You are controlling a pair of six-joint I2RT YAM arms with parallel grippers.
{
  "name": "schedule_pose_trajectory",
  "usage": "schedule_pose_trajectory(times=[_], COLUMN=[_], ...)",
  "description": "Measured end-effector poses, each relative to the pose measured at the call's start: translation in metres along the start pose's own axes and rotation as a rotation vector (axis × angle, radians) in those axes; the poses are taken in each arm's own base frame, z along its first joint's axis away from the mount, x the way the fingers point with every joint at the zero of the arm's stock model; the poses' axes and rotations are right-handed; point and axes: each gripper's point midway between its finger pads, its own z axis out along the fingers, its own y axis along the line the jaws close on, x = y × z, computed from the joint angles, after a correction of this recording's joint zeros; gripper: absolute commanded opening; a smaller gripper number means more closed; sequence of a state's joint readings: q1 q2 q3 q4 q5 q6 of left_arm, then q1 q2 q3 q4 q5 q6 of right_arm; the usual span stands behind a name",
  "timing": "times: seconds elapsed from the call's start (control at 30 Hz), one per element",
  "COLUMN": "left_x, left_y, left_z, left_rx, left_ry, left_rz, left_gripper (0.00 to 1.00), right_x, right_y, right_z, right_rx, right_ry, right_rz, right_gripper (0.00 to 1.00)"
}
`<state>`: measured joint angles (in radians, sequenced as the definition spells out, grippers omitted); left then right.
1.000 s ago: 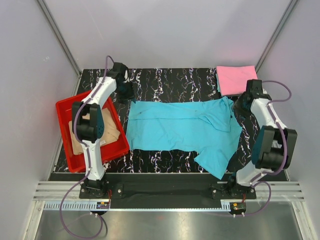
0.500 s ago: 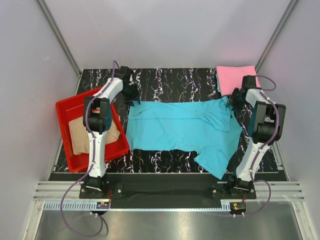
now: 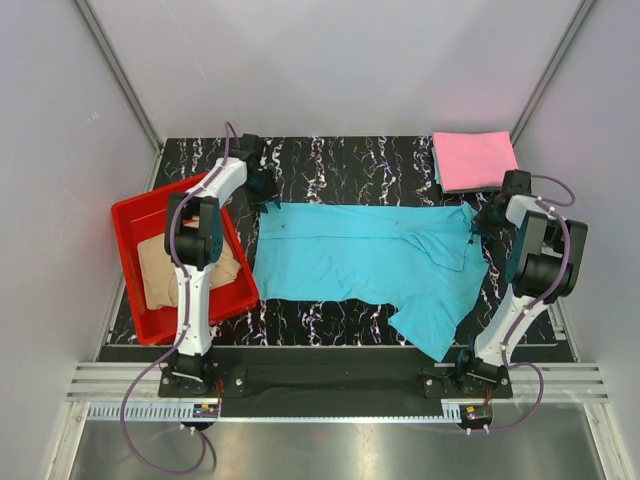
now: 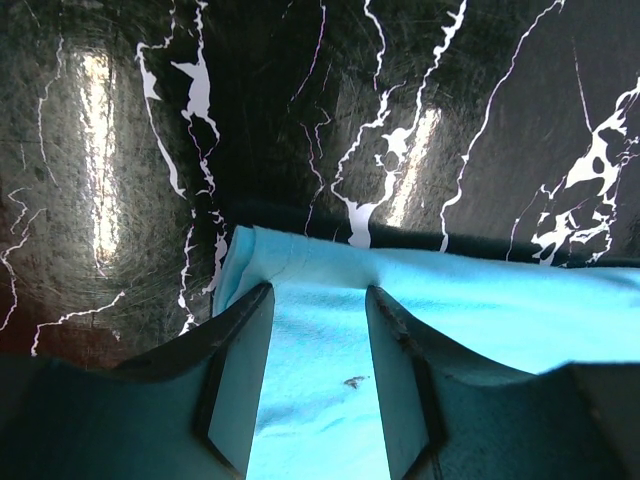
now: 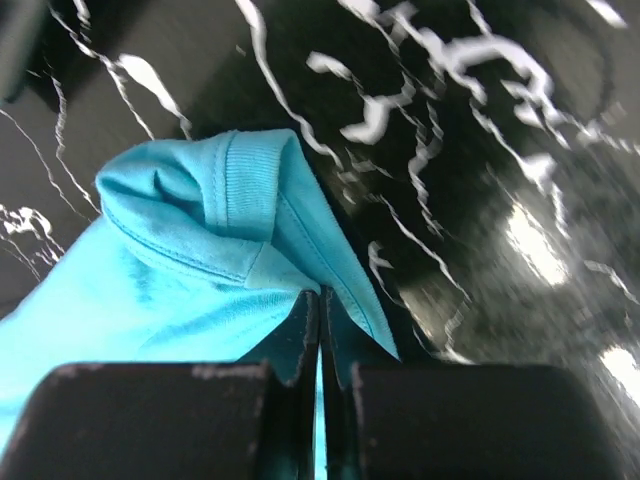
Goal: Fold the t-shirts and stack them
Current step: Fold the tshirt
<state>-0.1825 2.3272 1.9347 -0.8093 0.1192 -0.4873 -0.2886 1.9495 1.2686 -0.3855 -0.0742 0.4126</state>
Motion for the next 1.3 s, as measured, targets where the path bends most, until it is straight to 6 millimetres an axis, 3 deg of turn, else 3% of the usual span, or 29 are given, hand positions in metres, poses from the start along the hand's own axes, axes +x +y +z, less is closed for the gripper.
schedule_pose_trajectory(times=[0.17,0.3,0.4,0.67,0.87,1.0,1.13,1.3], left_x=[0.000,0.001,0.002,0.007,0.011,0.006,0.003,0.003], left_y=[-0.001,-0.003,-0.005,-0.020,-0.031,-0.043,-0.049,-0.049], left_z=[0.000,0.000,-0.001,-0.003,-0.006,-0.016,-0.019,-0.017], left_rx=[0.004,0.007,0.018,0.052,0.065,0.093,0.106,0.102], left_ry=[0.000,0.002,0.006,0.015,0.013,-0.018,-0.036,-0.039], left_rz=[0.000,0.005,0.017,0.046,0.063,0.073,0.076,0.061], left_gripper=[0.49,0.50,0.51,0.52,0.53,0.52,0.52,0.52], right_x=[0.004,0.006,0.002,-0.040,-0.038,-0.045,-0.049,-0.044], right_y=[-0.002,0.002,0.005,0.027,0.058,0.080,0.076,0.066], right_z=[-0.008,-0.013,-0.020,-0.036,-0.032,-0.017,0.000,0.005], right_rx=[-0.023,-0.036,-0.039,-0.088,-0.109,-0.103,-0.033,0.027], right_ry=[0.010,0.024,0.021,-0.088,-0.125,-0.141,-0.139,-0.122], right_rz=[0.037,0.051,0.036,-0.130,-0.353,-0.488,-0.578,-0.646], right_gripper=[0.04,0.29,0.34,0.33,0.34,0.34,0.34,0.33])
